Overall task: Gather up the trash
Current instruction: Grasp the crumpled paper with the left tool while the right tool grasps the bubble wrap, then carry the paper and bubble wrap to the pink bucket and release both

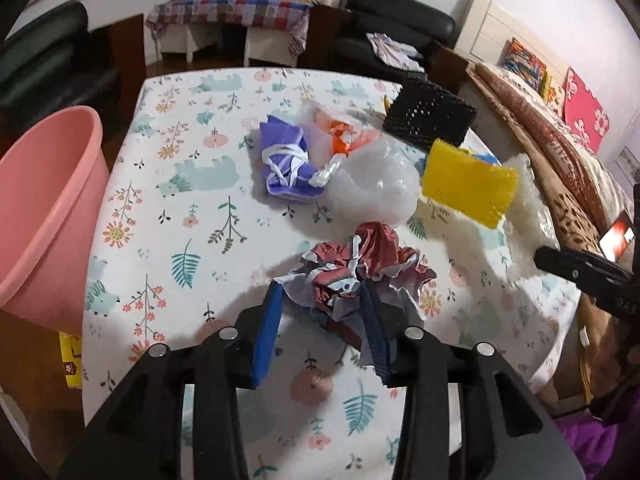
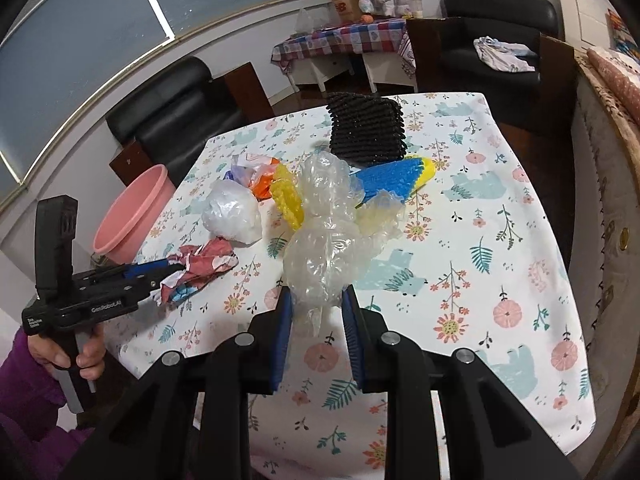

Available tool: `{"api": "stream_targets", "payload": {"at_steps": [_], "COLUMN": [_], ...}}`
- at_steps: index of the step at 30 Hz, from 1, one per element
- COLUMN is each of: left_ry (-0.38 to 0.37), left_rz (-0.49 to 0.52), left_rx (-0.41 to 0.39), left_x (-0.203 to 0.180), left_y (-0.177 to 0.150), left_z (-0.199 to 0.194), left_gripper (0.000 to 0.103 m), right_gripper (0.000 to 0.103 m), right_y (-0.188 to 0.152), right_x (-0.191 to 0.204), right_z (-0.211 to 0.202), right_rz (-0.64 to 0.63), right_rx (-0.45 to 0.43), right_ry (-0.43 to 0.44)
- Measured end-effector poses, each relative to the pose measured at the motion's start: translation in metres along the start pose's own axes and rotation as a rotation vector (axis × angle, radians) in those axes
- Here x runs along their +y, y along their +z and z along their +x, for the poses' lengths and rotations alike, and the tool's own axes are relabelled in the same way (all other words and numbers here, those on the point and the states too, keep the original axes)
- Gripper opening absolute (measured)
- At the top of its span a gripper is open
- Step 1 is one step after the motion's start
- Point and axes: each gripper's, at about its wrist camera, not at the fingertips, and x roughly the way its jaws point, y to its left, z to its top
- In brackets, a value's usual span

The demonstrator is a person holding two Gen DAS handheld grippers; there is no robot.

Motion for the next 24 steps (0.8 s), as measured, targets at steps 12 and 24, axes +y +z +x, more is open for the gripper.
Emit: {"api": "stream_targets", "payload": {"at_steps": [12,24], "left_ry": [0.059,0.068], "left_rz": [-0.042,-0.066], "left_rx": [-0.124,-0.282], "left_x": [-0.014,-0.008], "left_y": [-0.003,-0.008], "left_z": [-0.033,-0.089], "left_gripper": [0.013,0.013], "right_gripper": [0.024,0.025], "right_y": [-0.008,0.005], "right_x": [0.001,0.050], "right_z": [-0.032,-0.063], "right_rz": [0.021,-0.102], "right_rx": [-0.061,-0.163], "right_ry": [0.106,0.096]}}
